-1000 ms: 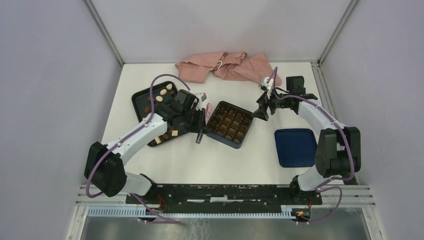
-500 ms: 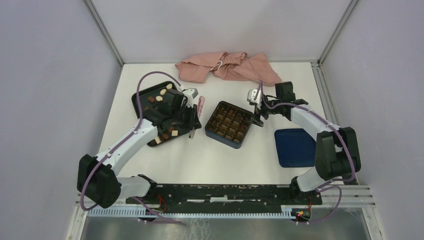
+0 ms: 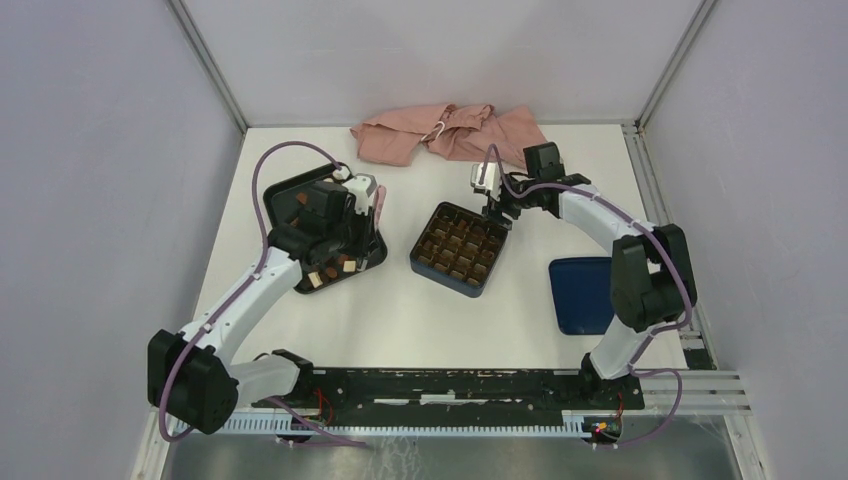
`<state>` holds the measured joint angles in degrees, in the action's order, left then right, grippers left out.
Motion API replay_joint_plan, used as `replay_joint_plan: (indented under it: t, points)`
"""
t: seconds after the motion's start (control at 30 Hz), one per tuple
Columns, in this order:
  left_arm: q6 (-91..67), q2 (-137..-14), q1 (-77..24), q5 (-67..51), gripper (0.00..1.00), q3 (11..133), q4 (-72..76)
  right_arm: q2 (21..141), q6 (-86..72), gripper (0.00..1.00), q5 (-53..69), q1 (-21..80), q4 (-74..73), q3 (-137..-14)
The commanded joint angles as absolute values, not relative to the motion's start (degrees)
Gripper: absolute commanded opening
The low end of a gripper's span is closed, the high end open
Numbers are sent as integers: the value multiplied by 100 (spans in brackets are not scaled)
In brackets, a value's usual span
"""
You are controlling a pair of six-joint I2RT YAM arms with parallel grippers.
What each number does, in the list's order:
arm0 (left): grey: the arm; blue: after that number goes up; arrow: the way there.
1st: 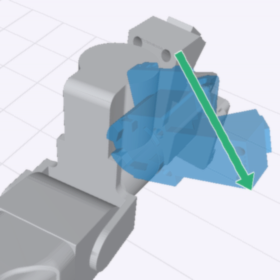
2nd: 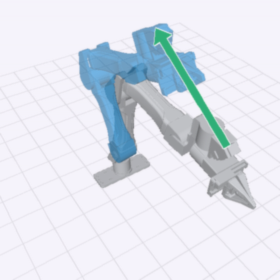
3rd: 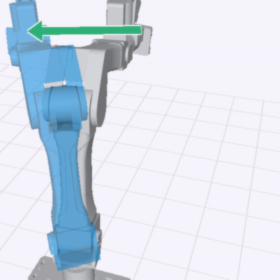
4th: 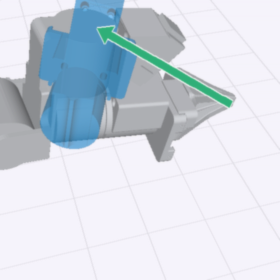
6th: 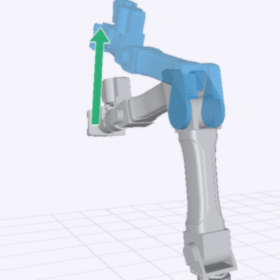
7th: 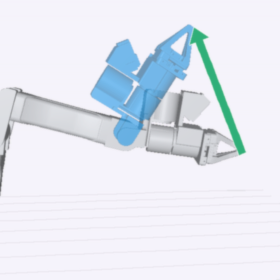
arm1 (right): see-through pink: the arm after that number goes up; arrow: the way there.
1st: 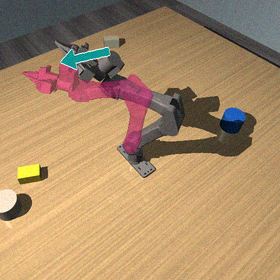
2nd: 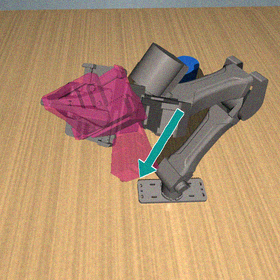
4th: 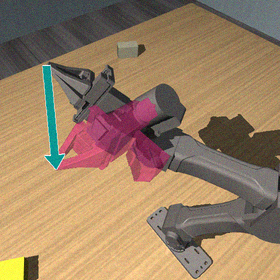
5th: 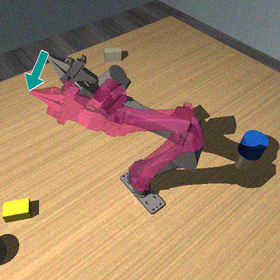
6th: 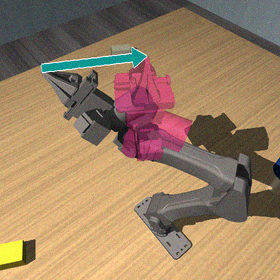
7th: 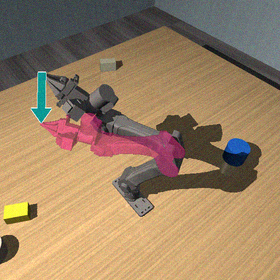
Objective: Pack the chocolate
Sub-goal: Adjust the packing box at the center of the board.
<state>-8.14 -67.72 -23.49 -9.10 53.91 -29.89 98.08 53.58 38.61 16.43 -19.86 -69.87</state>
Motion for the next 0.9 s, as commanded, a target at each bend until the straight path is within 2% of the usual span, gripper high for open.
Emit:
replay_joint_plan:
  t: [0.0,0.4,0.87]
  points:
    - [-377,-6627,-2322,-481,4,5249,-2803,10157,5007,69,3481,1667,-2149,-7292]
    - [-398,-6660,-2292,-490,4,5156,-2790,11031,4649,45,3577,1692,-2386,-8000]
    - [-413,-6719,-2241,-563,4,5159,-2803,11047,4487,39,3727,1718,-2257,-7691]
